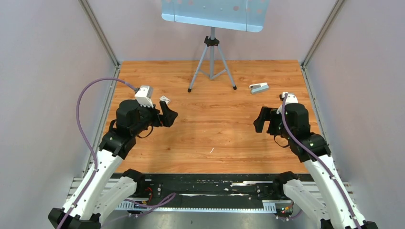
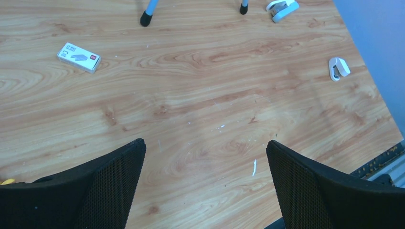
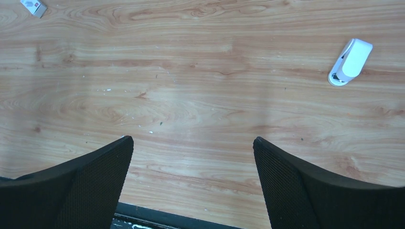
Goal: Load the staples into the stapler
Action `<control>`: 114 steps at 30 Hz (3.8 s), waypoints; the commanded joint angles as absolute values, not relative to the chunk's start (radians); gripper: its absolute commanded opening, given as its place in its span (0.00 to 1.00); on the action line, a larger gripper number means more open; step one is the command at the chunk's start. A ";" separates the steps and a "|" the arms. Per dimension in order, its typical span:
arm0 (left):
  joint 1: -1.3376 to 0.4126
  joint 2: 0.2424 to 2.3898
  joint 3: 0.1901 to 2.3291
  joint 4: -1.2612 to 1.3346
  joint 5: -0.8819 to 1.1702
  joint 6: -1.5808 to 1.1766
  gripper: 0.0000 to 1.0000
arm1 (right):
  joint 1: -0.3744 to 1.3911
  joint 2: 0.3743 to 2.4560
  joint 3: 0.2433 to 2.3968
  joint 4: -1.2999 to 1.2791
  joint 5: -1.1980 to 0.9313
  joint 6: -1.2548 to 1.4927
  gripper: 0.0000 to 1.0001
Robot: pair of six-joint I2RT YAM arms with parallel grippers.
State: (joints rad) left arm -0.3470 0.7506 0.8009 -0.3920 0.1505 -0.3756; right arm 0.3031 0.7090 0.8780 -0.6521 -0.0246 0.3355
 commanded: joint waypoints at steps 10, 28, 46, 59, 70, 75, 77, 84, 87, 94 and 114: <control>-0.342 0.701 0.796 -0.444 0.254 -0.345 1.00 | 0.291 0.787 0.830 -0.625 0.382 0.339 0.97; -0.342 0.632 0.714 -0.488 0.280 -0.368 1.00 | -0.026 1.447 1.008 -0.436 0.282 0.204 0.40; -0.342 0.654 0.719 -0.493 0.278 -0.364 1.00 | -0.217 1.626 1.074 -0.434 0.037 0.199 0.43; -0.342 0.662 0.719 -0.486 0.268 -0.358 0.99 | -0.220 1.621 1.069 -0.454 0.016 0.197 0.22; -0.342 0.671 0.717 -0.470 0.225 -0.379 0.94 | -0.141 1.407 0.951 -0.461 -0.254 0.256 0.15; -0.342 0.694 0.719 -0.453 0.260 -0.423 0.88 | -0.037 1.269 0.881 -0.452 -0.371 0.320 0.13; -0.342 0.708 0.717 -0.434 0.295 -0.446 0.86 | 0.048 1.207 0.857 -0.447 -0.379 0.352 0.13; -0.344 0.764 0.668 -0.308 0.416 -0.584 0.77 | 0.333 1.025 0.786 -0.375 -0.371 0.546 0.12; -0.360 0.786 0.619 -0.215 0.447 -0.658 0.74 | 0.443 0.974 0.766 -0.344 -0.349 0.621 0.12; -0.516 0.856 0.562 -0.011 0.399 -0.760 0.63 | 0.602 0.913 0.738 -0.256 -0.289 0.742 0.11; -0.781 1.129 0.584 0.293 0.290 -0.845 0.47 | 0.754 0.923 0.720 -0.122 -0.198 0.847 0.11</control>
State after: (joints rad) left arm -0.7609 1.1042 0.5556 0.2424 0.3233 -0.8570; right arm 0.7296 0.9146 0.7189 -0.1596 -0.2184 0.8265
